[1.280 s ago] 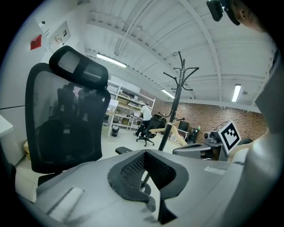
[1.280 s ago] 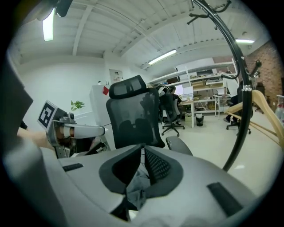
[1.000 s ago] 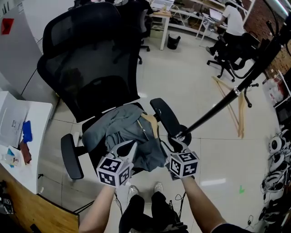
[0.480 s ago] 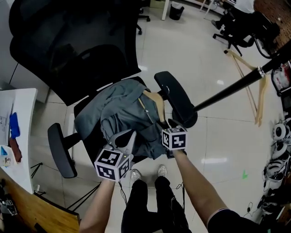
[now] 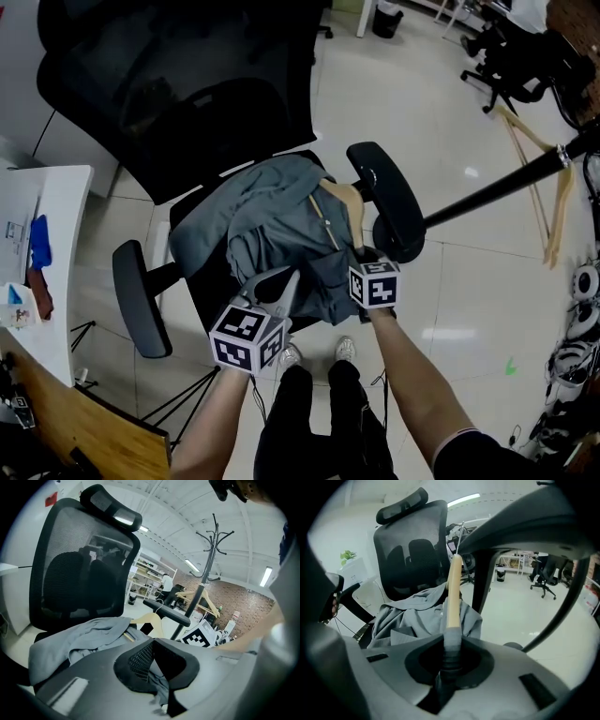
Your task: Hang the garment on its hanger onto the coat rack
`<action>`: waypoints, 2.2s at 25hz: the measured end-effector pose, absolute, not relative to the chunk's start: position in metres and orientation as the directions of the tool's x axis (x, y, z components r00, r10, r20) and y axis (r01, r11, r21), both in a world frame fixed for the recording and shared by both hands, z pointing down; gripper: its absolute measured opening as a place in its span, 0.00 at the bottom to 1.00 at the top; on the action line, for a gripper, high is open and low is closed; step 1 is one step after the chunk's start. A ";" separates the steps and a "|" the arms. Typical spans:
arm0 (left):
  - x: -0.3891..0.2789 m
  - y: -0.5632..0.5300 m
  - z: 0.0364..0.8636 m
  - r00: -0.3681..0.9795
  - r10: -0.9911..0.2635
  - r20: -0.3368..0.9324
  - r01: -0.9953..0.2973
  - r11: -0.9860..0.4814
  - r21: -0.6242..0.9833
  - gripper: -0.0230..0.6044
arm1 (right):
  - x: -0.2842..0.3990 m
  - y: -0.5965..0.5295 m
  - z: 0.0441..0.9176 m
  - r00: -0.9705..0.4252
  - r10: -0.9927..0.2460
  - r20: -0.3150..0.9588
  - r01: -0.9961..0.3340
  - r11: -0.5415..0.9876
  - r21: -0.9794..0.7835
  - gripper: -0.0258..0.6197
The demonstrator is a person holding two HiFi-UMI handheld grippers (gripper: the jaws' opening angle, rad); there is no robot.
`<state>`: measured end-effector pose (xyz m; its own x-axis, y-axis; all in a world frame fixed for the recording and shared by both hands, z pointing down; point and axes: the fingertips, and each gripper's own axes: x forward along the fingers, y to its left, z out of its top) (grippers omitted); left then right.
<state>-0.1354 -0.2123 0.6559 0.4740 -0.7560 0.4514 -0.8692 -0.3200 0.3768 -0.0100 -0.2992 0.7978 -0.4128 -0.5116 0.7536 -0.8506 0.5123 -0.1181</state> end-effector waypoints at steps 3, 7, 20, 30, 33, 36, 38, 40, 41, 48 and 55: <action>-0.136 -0.213 0.653 0.469 -0.761 0.449 -0.872 -0.317 0.373 0.03 | -0.014 -0.303 0.783 -0.438 -0.528 0.727 -0.843 0.523 -0.128 0.10; -0.133 -0.211 0.643 0.470 -0.763 0.444 -0.872 -0.324 0.367 0.03 | -0.019 -0.303 0.758 -0.478 -0.546 0.688 -0.827 0.545 -0.142 0.10; -0.140 -0.209 0.574 0.454 -0.802 0.388 -0.883 -0.348 0.314 0.03 | -0.039 -0.296 0.636 -0.600 -0.577 0.555 -0.749 0.648 -0.137 0.10; -0.141 -0.213 0.500 0.461 -0.831 0.310 -0.882 -0.390 0.265 0.03 | -0.031 -0.282 0.523 -0.656 -0.591 0.468 -0.708 0.697 -0.113 0.10; -0.133 -0.221 0.467 0.482 -0.835 0.266 -0.872 -0.428 0.237 0.03 | -0.022 -0.282 0.484 -0.663 -0.611 0.433 -0.705 0.704 -0.086 0.10; -0.128 -0.227 0.431 0.501 -0.835 0.227 -0.864 -0.466 0.193 0.03 | -0.012 -0.279 0.447 -0.665 -0.630 0.401 -0.706 0.705 -0.062 0.09; -0.123 -0.230 0.407 0.517 -0.833 0.197 -0.855 -0.490 0.172 0.03 | -0.002 -0.274 0.422 -0.661 -0.646 0.382 -0.712 0.701 -0.046 0.10; -0.115 -0.232 0.382 0.535 -0.828 0.169 -0.844 -0.514 0.153 0.03 | 0.010 -0.268 0.395 -0.650 -0.669 0.360 -0.720 0.694 -0.011 0.10; -0.111 -0.233 0.370 0.545 -0.824 0.156 -0.837 -0.527 0.145 0.03 | 0.017 -0.265 0.381 -0.645 -0.680 0.348 -0.724 0.690 0.006 0.09; -0.054 -0.230 0.299 0.657 -0.751 0.073 -0.754 -0.653 0.067 0.03 | 0.067 -0.237 0.293 -0.621 -0.741 0.256 -0.756 0.652 0.053 0.09; 0.031 -0.235 0.229 0.754 -0.656 -0.024 -0.657 -0.754 -0.004 0.03 | 0.152 -0.206 0.209 -0.579 -0.785 0.218 -0.784 0.610 0.113 0.09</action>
<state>0.0313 -0.2348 0.2289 0.7541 -0.6563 -0.0240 -0.6565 -0.7543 -0.0038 0.1522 -0.2065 0.2089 -0.5794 -0.7854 0.2178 -0.7843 0.6100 0.1131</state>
